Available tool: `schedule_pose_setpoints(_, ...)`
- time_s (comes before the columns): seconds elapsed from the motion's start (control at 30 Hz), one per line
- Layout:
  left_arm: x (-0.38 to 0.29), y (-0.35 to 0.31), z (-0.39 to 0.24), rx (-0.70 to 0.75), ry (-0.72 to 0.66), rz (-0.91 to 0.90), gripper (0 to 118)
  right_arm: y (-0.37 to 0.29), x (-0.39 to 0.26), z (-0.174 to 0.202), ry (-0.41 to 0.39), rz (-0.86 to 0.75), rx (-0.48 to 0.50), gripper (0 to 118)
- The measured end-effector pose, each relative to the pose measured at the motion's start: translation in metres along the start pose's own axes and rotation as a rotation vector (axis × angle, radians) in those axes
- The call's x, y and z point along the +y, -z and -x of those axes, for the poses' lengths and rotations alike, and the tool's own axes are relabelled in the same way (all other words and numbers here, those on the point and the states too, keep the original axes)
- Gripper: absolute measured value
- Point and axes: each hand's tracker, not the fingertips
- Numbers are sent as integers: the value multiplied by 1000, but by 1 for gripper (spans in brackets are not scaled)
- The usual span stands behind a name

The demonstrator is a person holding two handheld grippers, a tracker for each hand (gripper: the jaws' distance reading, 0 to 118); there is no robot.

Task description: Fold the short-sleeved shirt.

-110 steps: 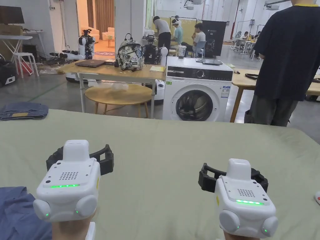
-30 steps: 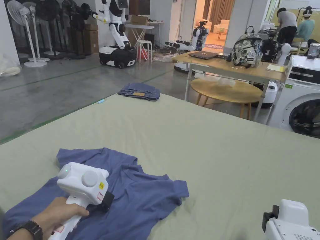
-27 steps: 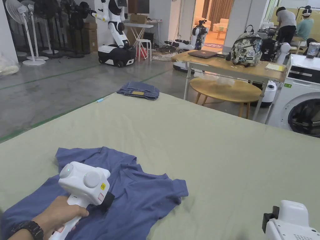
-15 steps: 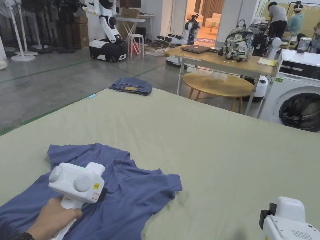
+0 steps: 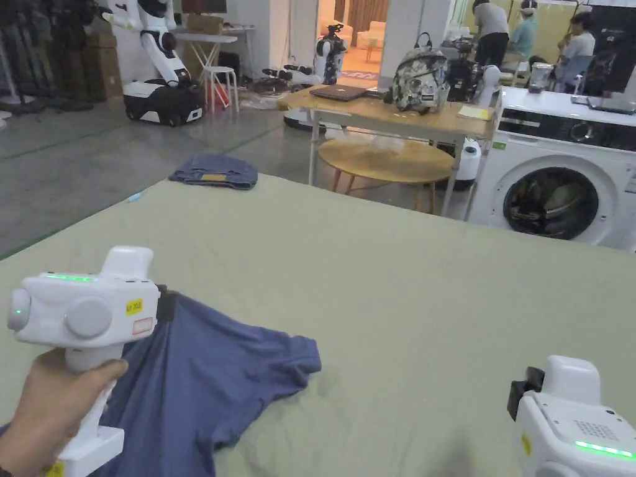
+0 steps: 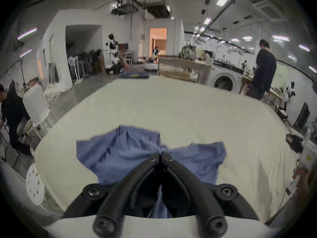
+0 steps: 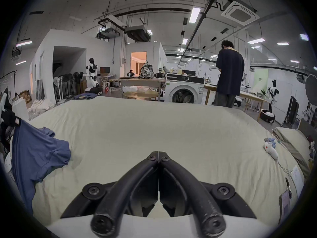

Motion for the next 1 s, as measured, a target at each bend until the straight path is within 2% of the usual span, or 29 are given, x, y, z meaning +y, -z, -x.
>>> schedule_pose_setpoints(0.23, 73, -43, -65, -119, 76, -175, 0, -13, 18, -24, 29, -54, -32, 0)
schedule_pose_setpoints(0.57, 133, -61, -220, -373, 201, -280, 0, -44, 36, -73, 70, -116, -101, 0)
schedule_pose_setpoints(0.8, 113, -43, -350, -584, 292, -200, 0, -73, 35, -118, 95, -139, -186, 0)
schedule_pose_setpoints(1.0, 57, -19, -444, -742, 366, -78, 0, -92, 23, -160, 104, -125, -272, 0)
